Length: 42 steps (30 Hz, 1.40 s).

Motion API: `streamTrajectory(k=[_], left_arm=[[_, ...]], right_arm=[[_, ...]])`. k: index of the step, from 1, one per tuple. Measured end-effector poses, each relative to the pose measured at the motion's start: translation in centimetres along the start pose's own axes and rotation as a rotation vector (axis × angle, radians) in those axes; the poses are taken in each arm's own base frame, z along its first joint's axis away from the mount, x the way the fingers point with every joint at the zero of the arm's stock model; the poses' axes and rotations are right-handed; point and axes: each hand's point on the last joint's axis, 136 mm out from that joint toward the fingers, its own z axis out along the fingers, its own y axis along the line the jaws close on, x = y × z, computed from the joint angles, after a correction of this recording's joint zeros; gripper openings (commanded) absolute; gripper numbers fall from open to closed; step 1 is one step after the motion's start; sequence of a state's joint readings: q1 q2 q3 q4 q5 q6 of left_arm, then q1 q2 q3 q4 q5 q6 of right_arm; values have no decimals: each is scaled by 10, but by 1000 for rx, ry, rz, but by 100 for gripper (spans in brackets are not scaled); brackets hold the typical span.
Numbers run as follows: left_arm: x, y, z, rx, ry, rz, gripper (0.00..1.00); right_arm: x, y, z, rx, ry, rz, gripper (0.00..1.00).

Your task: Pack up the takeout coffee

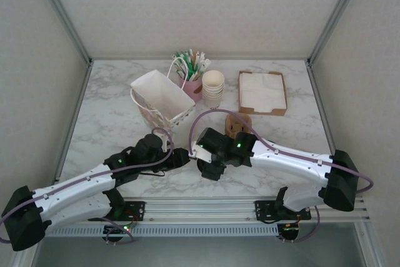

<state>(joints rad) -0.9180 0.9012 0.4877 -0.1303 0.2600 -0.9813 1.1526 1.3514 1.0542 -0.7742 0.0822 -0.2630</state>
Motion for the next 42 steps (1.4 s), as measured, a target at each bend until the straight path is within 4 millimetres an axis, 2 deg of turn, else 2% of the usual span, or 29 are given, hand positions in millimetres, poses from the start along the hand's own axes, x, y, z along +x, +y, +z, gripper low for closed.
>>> streamTrajectory(k=[5,12,18,21,42], left_arm=[[10,-5,1,10,23,3,43],[18,-1,8,17,26,-15,43],[25,-9,17,43,45,-15,42],[28,-5,21,24,55,-13,42],[21,-3,31,-31,18,-6,43]], right_arm=[[-1,0,1,1,-6,1,78],[-2,1,3,-4,-18,11,78],[2,2,3,-3,-19,21,78],[3,2,3,-2,-23,25,78],[5,3,2,5,-61,55,78]])
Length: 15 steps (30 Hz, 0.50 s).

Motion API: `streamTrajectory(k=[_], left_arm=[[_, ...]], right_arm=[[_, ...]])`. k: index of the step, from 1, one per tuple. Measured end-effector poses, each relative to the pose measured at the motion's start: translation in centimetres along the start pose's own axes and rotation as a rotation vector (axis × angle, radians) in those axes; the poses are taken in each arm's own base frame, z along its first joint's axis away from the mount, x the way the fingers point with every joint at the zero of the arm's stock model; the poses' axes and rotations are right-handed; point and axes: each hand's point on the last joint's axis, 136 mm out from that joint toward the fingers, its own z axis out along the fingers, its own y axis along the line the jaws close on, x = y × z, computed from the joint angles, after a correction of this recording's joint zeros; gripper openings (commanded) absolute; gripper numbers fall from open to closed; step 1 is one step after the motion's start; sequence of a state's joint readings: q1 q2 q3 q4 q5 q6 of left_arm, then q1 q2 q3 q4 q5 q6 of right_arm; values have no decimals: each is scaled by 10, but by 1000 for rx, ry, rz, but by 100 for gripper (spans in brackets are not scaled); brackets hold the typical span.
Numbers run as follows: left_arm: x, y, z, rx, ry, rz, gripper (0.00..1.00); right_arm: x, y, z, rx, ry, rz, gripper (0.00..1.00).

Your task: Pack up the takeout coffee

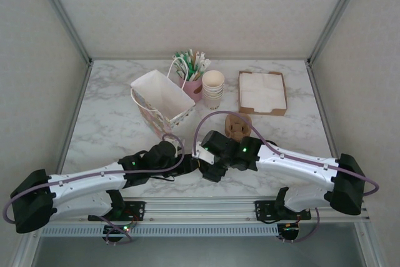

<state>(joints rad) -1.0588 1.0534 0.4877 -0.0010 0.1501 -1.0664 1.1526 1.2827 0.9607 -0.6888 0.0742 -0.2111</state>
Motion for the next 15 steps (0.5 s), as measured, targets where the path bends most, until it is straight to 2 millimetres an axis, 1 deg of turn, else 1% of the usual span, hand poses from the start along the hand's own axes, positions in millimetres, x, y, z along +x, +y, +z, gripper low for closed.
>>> streamTrajectory(k=[15], left_arm=[[-5,1,6,-47,-21,4,40]], right_arm=[[0,-2,1,16,-25,23,78]])
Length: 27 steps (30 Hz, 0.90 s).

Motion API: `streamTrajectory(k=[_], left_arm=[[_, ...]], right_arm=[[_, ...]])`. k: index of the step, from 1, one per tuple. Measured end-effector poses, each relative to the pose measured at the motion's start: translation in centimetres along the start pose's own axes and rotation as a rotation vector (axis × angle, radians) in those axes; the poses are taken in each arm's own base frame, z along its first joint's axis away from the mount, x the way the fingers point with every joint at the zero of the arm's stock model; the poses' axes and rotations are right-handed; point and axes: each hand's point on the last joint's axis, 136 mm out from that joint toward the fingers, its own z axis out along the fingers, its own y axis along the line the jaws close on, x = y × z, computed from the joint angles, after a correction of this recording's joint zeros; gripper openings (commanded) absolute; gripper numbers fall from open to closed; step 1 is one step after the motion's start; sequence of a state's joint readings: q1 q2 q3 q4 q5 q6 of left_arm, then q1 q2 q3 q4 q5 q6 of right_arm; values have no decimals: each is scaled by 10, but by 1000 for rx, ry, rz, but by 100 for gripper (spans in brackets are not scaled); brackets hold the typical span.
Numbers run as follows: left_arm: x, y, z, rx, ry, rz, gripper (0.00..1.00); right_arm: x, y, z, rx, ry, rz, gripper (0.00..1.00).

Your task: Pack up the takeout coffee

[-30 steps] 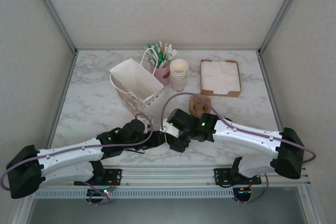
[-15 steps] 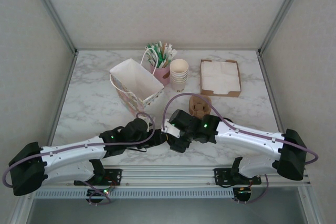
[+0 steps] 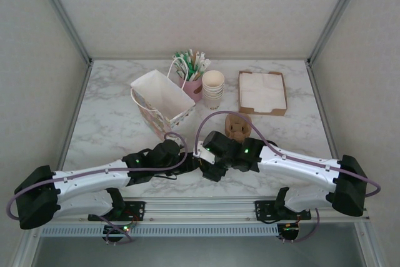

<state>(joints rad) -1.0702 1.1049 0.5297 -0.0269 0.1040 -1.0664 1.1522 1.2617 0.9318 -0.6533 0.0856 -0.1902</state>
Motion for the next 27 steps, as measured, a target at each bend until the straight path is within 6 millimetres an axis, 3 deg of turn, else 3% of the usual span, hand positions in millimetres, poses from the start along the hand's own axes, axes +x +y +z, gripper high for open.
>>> streamTrajectory(k=[12,21,27], left_arm=[[-1,1,6,-26,-9,7,38],[-3,2,-2,-77,-6,31,43],[-10,-9,-12,-111,-10,72,45]], right_arm=[[1,-2,0,13,-3,17,77],[-1,-3,1,15,-5,36,76],[0,-7,2,12,6,101,75]])
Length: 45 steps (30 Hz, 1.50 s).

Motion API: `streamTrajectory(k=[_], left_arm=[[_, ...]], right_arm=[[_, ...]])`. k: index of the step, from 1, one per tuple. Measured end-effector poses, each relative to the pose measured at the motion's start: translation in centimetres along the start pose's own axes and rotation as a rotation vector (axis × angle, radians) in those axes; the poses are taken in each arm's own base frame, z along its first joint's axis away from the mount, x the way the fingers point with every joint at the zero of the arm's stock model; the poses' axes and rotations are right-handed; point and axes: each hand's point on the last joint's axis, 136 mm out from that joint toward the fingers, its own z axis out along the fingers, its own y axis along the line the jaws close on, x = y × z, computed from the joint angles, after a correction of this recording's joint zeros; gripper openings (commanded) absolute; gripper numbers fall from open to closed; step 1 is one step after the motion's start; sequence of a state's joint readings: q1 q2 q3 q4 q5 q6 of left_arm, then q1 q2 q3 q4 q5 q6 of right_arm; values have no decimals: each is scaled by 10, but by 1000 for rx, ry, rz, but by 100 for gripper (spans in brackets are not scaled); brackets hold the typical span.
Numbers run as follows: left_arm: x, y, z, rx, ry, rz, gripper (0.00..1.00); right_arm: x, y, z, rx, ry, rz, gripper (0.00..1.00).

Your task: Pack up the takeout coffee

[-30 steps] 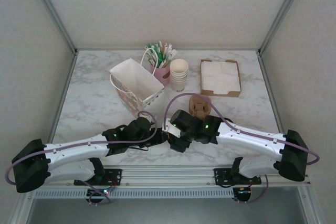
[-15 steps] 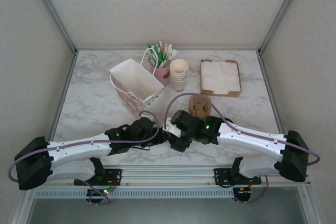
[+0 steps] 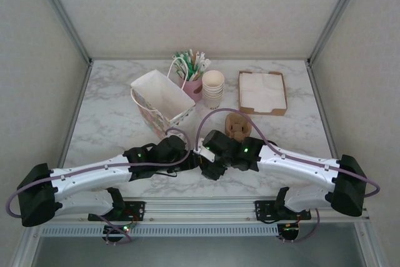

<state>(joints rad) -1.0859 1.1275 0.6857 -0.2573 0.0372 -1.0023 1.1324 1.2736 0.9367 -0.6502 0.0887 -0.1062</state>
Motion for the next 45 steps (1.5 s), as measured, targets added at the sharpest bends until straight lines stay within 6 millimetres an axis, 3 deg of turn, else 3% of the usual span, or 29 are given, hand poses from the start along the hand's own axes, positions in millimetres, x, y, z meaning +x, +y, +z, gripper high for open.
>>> streamTrajectory(k=[3,11,28,38,45], left_arm=[[-5,-8,-5,6,-10,12,45],[-6,-6,-5,-7,-11,20,47],[6,4,11,-55,48,30,48],[7,6,13,-65,53,30,48],[7,8,12,-71,54,34,48]], right_arm=[[-1,-3,0,0,-4,34,75],[0,-9,0,17,-1,81,80],[2,-18,-4,67,9,129,88],[-7,-24,-26,87,-76,168,89],[-8,-27,-29,96,-86,197,88]])
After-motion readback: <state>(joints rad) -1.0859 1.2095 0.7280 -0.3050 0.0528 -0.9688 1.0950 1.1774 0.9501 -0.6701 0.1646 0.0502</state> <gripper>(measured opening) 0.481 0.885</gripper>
